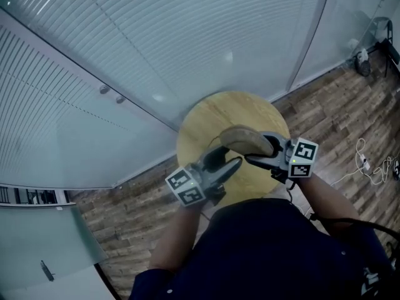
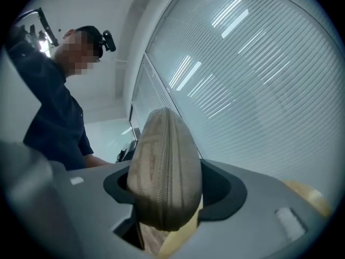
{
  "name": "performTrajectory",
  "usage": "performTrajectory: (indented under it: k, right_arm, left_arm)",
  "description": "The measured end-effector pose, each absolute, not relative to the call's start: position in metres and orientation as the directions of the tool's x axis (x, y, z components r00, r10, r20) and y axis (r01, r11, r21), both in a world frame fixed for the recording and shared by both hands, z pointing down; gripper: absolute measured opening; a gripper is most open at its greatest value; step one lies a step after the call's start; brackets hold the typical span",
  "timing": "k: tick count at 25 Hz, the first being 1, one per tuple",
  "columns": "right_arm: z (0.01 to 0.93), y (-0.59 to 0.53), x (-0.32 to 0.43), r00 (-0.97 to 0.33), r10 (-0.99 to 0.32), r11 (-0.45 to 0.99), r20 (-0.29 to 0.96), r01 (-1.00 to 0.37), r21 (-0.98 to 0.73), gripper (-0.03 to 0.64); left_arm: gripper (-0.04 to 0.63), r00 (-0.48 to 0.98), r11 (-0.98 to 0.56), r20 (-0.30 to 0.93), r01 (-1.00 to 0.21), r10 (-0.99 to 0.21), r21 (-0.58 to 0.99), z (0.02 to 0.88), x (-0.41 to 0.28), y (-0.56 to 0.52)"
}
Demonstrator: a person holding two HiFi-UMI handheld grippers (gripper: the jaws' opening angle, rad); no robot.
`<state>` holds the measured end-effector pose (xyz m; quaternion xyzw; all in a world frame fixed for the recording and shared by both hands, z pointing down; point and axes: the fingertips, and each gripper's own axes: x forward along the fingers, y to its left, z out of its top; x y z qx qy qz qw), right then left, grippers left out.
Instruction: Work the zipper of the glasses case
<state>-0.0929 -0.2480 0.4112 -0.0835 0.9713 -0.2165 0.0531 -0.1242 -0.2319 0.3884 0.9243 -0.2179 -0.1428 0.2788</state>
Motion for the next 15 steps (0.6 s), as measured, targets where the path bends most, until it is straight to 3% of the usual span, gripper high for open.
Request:
performTrajectory:
  k: [7, 15]
  right_arm:
    - [0.397, -0.223, -0.115, -0.981, -0.06, 0.895, -0.183, 0.029, -0.445, 0.295]
    - [0.394, -0.201, -0.131, -0.972, 0.011, 0.878, -0.233, 0.121, -0.463, 0.295]
  left_arm:
    - [0.276, 0.877, -0.786, -0.157, -0.312, -0.454, 0.534, 0.371, -0.121, -0.229]
    - [0.308, 0.892, -0.821, -0.133, -0.328, -0.432, 0.467, 0.364, -0.11, -0.219]
